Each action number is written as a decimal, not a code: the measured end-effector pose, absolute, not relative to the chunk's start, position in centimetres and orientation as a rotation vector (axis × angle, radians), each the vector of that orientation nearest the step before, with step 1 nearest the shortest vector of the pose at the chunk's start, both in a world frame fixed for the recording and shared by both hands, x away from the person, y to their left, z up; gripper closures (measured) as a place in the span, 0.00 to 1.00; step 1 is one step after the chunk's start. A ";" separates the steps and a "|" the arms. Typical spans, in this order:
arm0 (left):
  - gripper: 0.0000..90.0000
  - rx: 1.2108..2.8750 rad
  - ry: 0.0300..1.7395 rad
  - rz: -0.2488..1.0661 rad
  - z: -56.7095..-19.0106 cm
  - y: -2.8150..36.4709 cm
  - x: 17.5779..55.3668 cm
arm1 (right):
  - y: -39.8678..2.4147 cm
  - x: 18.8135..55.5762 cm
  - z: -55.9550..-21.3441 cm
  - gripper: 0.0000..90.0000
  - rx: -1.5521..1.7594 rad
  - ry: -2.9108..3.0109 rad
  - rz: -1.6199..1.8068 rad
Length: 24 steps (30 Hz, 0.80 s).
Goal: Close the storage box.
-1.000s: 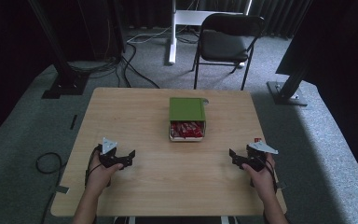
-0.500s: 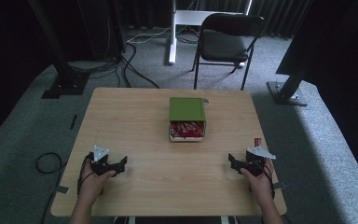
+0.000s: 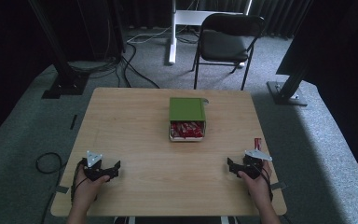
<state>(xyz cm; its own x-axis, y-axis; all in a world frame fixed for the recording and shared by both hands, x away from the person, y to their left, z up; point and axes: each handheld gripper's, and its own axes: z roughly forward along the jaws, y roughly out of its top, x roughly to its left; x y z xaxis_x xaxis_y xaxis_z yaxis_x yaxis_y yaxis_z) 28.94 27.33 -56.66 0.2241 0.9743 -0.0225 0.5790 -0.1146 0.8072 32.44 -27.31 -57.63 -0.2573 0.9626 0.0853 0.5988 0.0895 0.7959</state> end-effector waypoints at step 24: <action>0.09 1.696 1.824 0.789 -57.1 27.9 27.8 | -26.3 32.6 -57.9 0.12 1.547 1.957 0.877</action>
